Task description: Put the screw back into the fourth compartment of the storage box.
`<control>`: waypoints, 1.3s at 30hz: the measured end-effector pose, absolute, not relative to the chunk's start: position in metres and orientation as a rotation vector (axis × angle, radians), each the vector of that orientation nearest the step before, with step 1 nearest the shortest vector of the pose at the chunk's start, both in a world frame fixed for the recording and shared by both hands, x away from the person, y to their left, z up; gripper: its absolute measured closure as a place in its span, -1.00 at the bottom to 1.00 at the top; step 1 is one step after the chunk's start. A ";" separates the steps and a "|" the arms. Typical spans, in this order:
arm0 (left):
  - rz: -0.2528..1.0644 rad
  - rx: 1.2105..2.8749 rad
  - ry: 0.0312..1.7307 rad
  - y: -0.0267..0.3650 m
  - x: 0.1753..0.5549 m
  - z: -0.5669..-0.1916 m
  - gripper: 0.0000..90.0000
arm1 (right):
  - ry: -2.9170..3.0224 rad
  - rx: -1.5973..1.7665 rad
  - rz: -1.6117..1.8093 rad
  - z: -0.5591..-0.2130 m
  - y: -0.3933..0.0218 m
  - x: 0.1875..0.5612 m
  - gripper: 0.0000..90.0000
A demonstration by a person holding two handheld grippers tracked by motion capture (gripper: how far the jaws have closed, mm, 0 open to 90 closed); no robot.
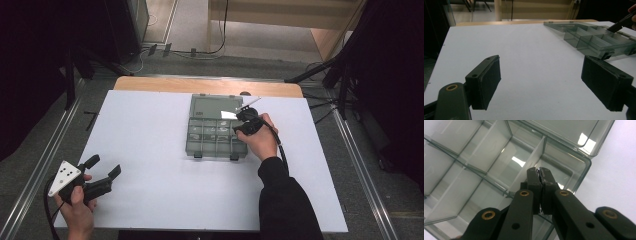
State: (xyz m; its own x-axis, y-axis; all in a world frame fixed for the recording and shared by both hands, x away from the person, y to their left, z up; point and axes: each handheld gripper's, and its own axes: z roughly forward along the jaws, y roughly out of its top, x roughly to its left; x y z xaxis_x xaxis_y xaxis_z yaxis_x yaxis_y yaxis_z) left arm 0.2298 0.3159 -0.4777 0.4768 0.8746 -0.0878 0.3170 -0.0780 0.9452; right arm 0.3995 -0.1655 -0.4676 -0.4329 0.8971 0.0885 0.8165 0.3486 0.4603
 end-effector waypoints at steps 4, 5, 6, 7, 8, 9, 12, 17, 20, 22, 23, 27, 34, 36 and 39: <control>0.642 1.638 1.044 0.316 0.230 -0.478 -0.64 | 2.435 1.559 0.661 -0.468 -0.165 0.400 1.00; 0.642 1.638 1.043 0.316 0.230 -0.478 -0.64 | 2.430 1.560 0.665 -0.468 -0.165 0.400 0.99; 0.643 1.638 1.043 0.316 0.230 -0.478 -0.64 | 2.426 1.562 0.667 -0.467 -0.166 0.399 0.99; 0.643 1.638 1.042 0.316 0.230 -0.478 -0.64 | 2.420 1.561 0.673 -0.466 -0.166 0.399 0.98; 0.643 1.642 1.046 0.316 0.230 -0.478 -0.64 | 2.419 1.558 0.676 -0.465 -0.167 0.399 0.96; 0.643 1.639 1.045 0.316 0.230 -0.478 -0.64 | 2.415 1.563 0.682 -0.464 -0.168 0.398 0.92; 0.642 1.637 1.043 0.315 0.230 -0.478 -0.64 | 2.422 1.568 0.711 -0.462 -0.171 0.397 0.84; 0.642 1.638 1.043 0.315 0.230 -0.478 -0.64 | 2.395 1.577 0.764 -0.455 -0.175 0.391 0.69; 0.642 1.638 1.044 0.316 0.230 -0.478 -0.64 | 2.363 1.579 0.841 -0.451 -0.179 0.385 0.53; 0.643 1.637 1.044 0.315 0.230 -0.478 -0.64 | 2.349 1.589 0.899 -0.449 -0.181 0.381 0.45; 0.643 1.640 1.043 0.315 0.230 -0.478 -0.64 | 2.339 1.579 0.918 -0.449 -0.182 0.378 0.38; 0.645 1.644 1.043 0.315 0.230 -0.478 -0.64 | 2.320 1.545 0.978 -0.448 -0.185 0.367 0.13; 0.644 1.650 1.037 0.314 0.230 -0.478 -0.64 | 2.287 1.497 1.046 -0.446 -0.191 0.349 -0.32; 0.644 1.652 1.040 0.315 0.230 -0.478 -0.64 | 2.280 1.489 1.083 -0.446 -0.193 0.344 -0.40; 0.642 1.651 1.043 0.315 0.230 -0.478 -0.64 | 2.258 1.468 1.121 -0.446 -0.195 0.335 -0.51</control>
